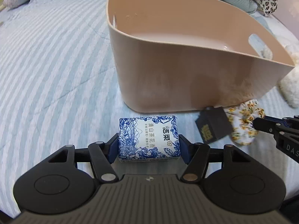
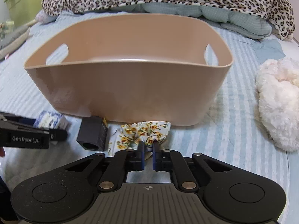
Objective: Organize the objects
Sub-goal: 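Grasp the blue-and-white box with left tool while right tool grasps the floral scrunchie, then carry both items over the basket and open both tools to drop them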
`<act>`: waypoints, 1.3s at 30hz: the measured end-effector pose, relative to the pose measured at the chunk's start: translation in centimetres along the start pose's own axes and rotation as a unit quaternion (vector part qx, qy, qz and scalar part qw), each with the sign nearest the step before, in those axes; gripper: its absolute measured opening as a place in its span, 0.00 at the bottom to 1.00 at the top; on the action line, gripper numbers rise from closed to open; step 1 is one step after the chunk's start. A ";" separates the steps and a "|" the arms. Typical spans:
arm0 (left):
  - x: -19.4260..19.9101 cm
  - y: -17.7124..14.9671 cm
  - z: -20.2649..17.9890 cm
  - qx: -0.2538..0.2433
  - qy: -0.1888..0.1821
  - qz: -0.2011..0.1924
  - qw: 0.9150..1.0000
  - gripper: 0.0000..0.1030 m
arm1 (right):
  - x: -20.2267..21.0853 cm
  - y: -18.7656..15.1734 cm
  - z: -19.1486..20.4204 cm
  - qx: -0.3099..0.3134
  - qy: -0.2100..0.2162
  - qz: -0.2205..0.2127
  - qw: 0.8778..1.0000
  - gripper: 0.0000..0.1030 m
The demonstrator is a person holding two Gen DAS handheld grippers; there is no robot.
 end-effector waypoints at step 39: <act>10.7 9.4 -4.1 -0.059 -0.007 -0.171 0.984 0.63 | 10.4 11.2 -2.6 -0.027 -0.004 -0.181 0.983 0.03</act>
Point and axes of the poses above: each gripper's, at about its wrist camera, not at the fingertips, and x roughly against the way its jaws point, z to its left, y to its top, the point moved 6 cm from there along -x, roughly the way its jaws point, and after that the axes turned 13 degrees about -z, right-handed, at the moved point
